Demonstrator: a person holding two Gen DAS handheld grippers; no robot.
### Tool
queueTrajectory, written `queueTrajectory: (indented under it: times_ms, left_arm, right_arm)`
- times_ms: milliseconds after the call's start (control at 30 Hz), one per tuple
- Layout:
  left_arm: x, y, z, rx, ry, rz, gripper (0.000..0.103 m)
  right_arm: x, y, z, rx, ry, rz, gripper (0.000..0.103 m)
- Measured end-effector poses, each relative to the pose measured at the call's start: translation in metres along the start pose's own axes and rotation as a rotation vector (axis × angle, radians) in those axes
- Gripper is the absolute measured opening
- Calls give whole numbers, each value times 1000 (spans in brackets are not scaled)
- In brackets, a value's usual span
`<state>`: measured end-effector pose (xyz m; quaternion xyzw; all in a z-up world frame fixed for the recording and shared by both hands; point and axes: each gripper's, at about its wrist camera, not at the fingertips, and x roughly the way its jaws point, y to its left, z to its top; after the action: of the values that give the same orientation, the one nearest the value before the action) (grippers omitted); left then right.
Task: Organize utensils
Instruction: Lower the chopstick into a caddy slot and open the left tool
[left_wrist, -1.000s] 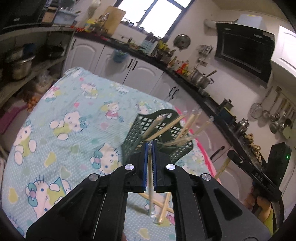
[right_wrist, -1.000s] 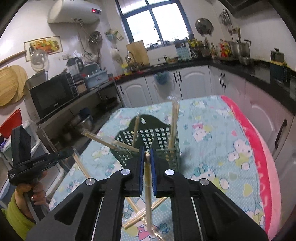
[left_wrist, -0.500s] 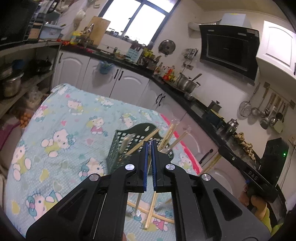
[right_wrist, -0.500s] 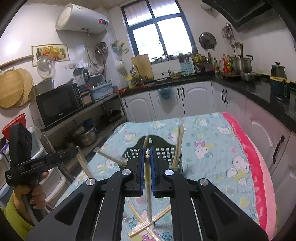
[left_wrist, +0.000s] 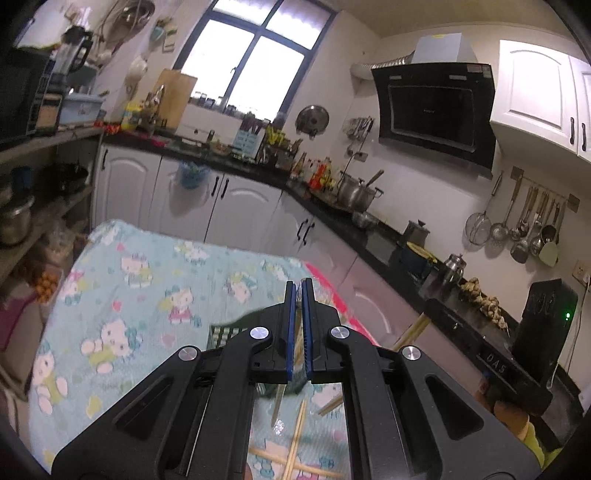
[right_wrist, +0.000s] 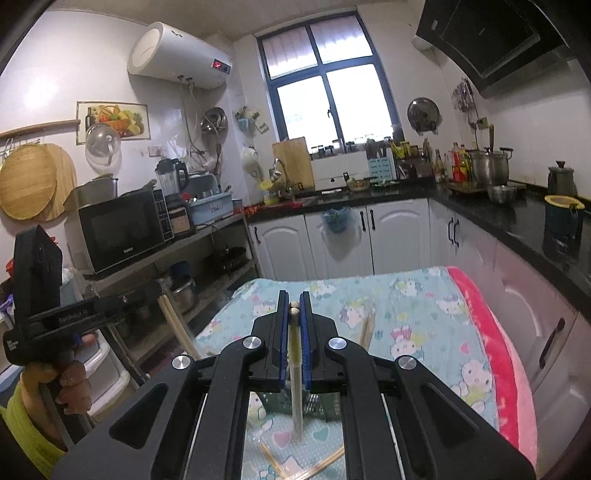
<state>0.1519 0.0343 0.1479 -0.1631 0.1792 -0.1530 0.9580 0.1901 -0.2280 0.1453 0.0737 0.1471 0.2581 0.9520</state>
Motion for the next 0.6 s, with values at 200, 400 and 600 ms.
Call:
queueTrajectory:
  times_ms: [200,400,600]
  left_arm:
    - [-6,-10,23,43,-57,19,1]
    - [-2,-13,46,66,-97,50,1]
    - [5,-11,61,76,-131,86,1]
  right_arm:
    - [3,1,16,-13,-32,-7,6]
    - [4,1,36,-30,-83,-21,6]
    - [6,-3,50,-30,-127,-32,6]
